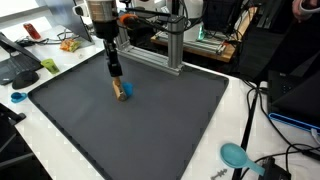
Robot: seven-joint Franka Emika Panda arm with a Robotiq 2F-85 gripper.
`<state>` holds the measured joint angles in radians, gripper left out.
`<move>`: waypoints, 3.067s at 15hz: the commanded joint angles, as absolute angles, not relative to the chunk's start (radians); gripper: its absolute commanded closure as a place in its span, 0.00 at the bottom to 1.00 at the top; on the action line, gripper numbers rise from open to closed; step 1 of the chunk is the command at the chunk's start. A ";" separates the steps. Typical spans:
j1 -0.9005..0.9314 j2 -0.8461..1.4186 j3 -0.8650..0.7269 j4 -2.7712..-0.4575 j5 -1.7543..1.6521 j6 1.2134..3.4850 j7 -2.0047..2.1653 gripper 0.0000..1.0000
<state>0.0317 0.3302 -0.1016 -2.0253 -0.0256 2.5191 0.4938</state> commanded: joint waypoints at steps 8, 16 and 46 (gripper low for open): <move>0.074 0.434 -0.149 -2.006 -0.069 2.594 0.538 0.77; 0.053 0.309 -0.177 -2.027 -0.051 2.549 0.530 0.77; 0.074 0.373 -0.138 -2.009 -0.094 2.488 0.695 0.77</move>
